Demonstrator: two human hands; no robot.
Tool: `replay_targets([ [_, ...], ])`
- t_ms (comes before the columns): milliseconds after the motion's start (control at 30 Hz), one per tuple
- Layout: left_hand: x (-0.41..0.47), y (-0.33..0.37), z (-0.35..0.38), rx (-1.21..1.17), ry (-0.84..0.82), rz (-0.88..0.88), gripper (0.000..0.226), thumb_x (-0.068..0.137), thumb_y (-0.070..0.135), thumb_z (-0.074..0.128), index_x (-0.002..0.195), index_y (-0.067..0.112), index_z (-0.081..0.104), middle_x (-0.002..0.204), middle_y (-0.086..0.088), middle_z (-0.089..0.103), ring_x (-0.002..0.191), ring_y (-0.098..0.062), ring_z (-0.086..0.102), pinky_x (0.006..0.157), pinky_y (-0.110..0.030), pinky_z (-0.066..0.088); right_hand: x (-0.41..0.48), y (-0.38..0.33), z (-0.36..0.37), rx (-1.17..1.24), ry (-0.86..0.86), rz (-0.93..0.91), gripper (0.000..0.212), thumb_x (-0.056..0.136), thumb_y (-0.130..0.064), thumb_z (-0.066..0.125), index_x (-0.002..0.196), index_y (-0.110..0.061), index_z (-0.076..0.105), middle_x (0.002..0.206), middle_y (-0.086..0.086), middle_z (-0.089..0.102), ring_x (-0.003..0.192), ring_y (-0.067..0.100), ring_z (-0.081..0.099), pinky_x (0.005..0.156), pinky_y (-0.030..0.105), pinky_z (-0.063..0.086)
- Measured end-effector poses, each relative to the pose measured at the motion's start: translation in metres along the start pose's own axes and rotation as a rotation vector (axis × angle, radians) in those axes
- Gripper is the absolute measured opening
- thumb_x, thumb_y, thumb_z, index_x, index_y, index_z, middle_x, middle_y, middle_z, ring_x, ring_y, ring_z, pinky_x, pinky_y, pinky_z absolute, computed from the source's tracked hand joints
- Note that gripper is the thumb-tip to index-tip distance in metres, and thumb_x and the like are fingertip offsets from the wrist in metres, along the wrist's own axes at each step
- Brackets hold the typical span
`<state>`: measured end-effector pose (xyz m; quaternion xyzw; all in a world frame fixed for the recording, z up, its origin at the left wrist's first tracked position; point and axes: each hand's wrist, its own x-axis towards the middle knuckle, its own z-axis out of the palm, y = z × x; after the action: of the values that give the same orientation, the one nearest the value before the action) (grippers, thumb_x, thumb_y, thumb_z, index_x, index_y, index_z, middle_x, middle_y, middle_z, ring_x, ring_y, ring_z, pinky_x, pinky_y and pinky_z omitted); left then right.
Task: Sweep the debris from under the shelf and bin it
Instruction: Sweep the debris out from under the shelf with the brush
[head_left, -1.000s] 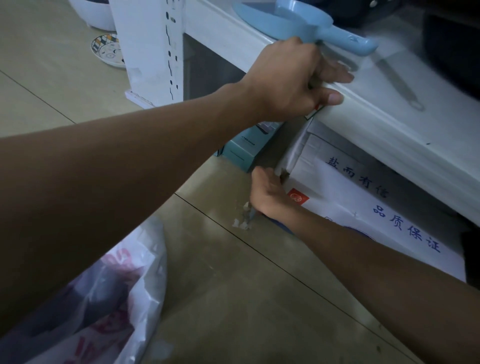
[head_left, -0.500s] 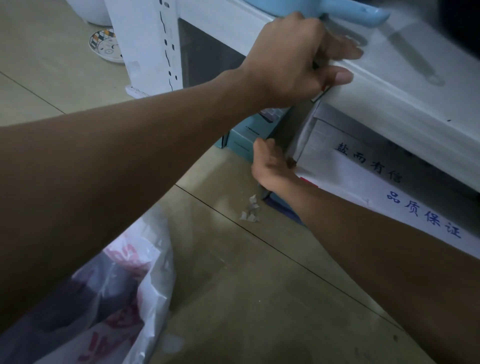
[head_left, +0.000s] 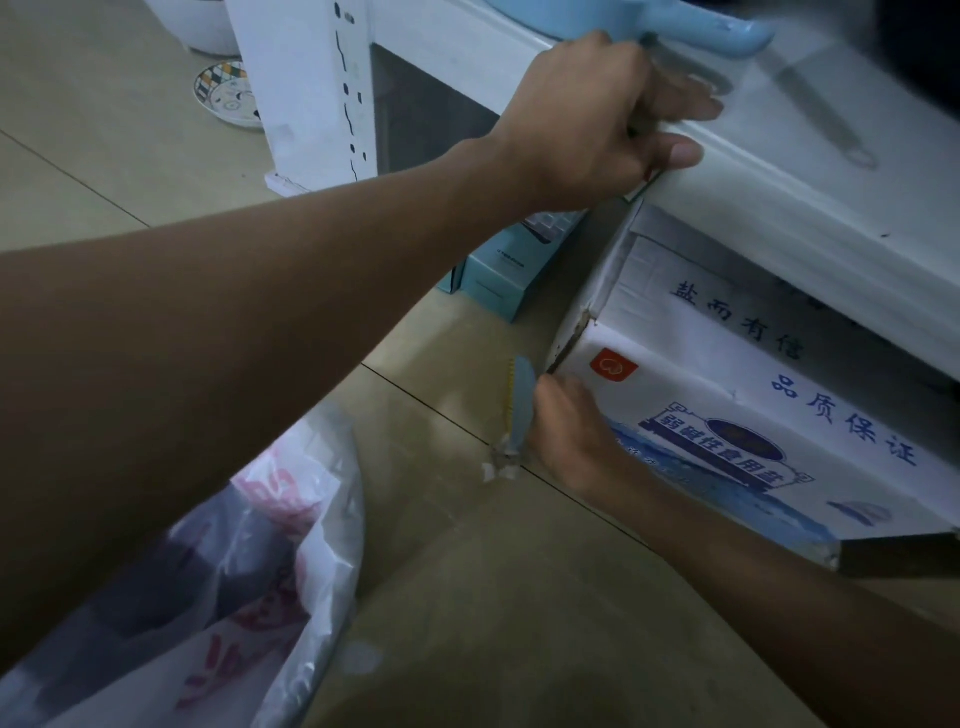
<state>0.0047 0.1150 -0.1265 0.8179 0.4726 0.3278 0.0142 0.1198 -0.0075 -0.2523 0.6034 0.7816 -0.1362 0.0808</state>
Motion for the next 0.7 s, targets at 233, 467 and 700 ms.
replay_targets([
  [233, -0.005, 0.004, -0.008, 0.010, 0.017, 0.015, 0.054, 0.088, 0.068, 0.043, 0.131, 0.040, 0.058, 0.129, 0.020, 0.062, 0.121, -0.003, 0.059, 0.100, -0.028, 0.048, 0.003, 0.014, -0.006, 0.297, 0.194, -0.003, 0.008, 0.086, -0.001, 0.061, 0.090, 0.004, 0.065, 0.100, 0.018, 0.070, 0.089, 0.026, 0.069, 0.057, 0.013, 0.046],
  [467, -0.009, 0.009, -0.004, 0.009, 0.008, -0.002, 0.065, 0.088, 0.073, 0.032, 0.134, 0.035, 0.056, 0.123, 0.008, 0.069, 0.113, -0.012, 0.065, 0.095, -0.030, 0.052, 0.004, -0.010, 0.045, 0.891, 0.052, 0.222, 0.020, 0.090, -0.005, 0.060, 0.078, 0.005, 0.072, 0.057, 0.008, 0.063, 0.043, 0.010, 0.060, 0.049, 0.023, 0.053],
  [700, -0.012, 0.010, -0.003, -0.020, -0.023, -0.091, 0.051, 0.093, 0.060, 0.046, 0.129, 0.028, 0.063, 0.124, 0.005, 0.068, 0.115, -0.010, 0.061, 0.096, -0.025, 0.050, -0.002, 0.011, 0.075, 0.960, 0.042, 0.372, 0.013, 0.088, -0.005, 0.063, 0.090, 0.004, 0.072, 0.074, 0.016, 0.069, 0.040, 0.006, 0.062, 0.041, 0.019, 0.050],
])
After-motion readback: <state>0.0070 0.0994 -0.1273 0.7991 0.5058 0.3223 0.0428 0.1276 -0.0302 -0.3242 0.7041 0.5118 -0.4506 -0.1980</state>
